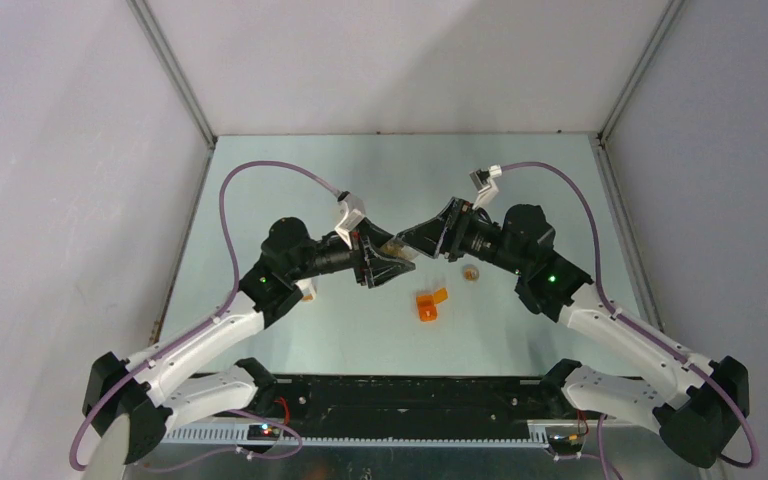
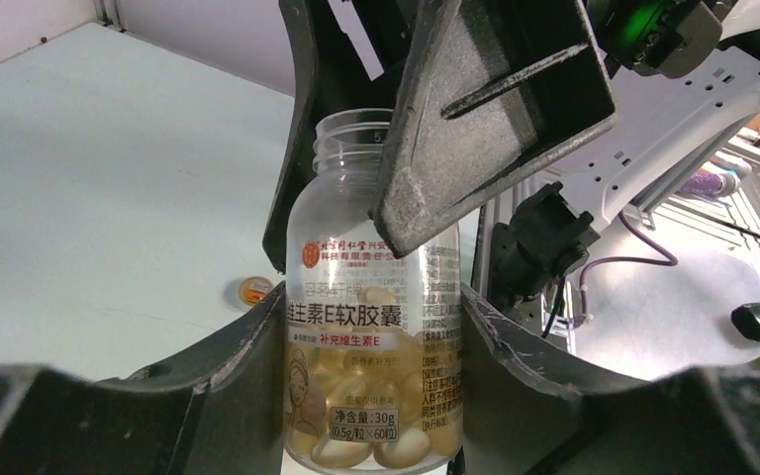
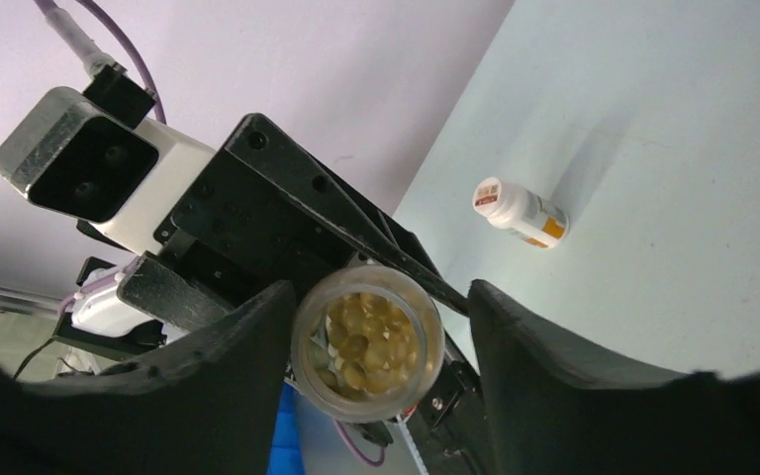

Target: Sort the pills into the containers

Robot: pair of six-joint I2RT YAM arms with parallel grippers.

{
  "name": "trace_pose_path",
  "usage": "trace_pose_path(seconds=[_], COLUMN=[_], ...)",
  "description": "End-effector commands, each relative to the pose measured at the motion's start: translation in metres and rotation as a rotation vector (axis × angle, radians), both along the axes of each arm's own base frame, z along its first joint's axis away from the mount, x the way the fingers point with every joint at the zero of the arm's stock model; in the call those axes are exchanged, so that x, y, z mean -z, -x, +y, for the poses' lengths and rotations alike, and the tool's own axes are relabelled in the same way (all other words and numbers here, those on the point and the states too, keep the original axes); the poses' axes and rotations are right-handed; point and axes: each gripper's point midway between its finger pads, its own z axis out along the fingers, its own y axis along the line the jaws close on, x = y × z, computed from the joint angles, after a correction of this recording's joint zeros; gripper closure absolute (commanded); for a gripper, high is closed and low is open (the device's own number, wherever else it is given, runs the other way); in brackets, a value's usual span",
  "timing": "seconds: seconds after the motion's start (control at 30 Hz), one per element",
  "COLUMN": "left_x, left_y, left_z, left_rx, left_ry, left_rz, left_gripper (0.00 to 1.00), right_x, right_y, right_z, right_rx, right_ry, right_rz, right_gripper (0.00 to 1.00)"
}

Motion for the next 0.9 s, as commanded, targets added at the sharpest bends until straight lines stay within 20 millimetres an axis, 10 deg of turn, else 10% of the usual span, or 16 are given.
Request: trace_pose_path(seconds=[0.0, 0.23, 0.47, 0.7, 0.87], left_x=[-0.021, -0.014, 0.008, 0.015, 0.019], left_y=[0.003, -0.011, -0.03, -0.026, -0.014], left_z=[0.001, 0.006, 0.016, 0.016, 0.006], left_rx=[0.005, -0.089, -0.208, -0.184, -0.077], left_ry=[0.043, 0.019, -0.074, -0.121, -0.148], left_rz=[-0.05, -0.02, 0.038, 0.045, 0.045], left_gripper=[0.93, 0.53, 0.19, 0.23, 0.55], right_x=[-0.023, -0.034, -0.032, -0.027, -0.028], right_y=[0.003, 0.013, 0.006, 0.0, 0.0], right_z=[0.009, 0.012, 0.004, 0.0, 0.003], right_rx=[-0.025, -0.062, 0.046, 0.095, 0.084], right_ry=[-0.092, -0.121, -0.046, 0.034, 0.038], right_rz=[-0.025, -0.038, -0.078, -0.098, -0.097], right_gripper=[0.36, 0.7, 0.74, 0.74, 0.73])
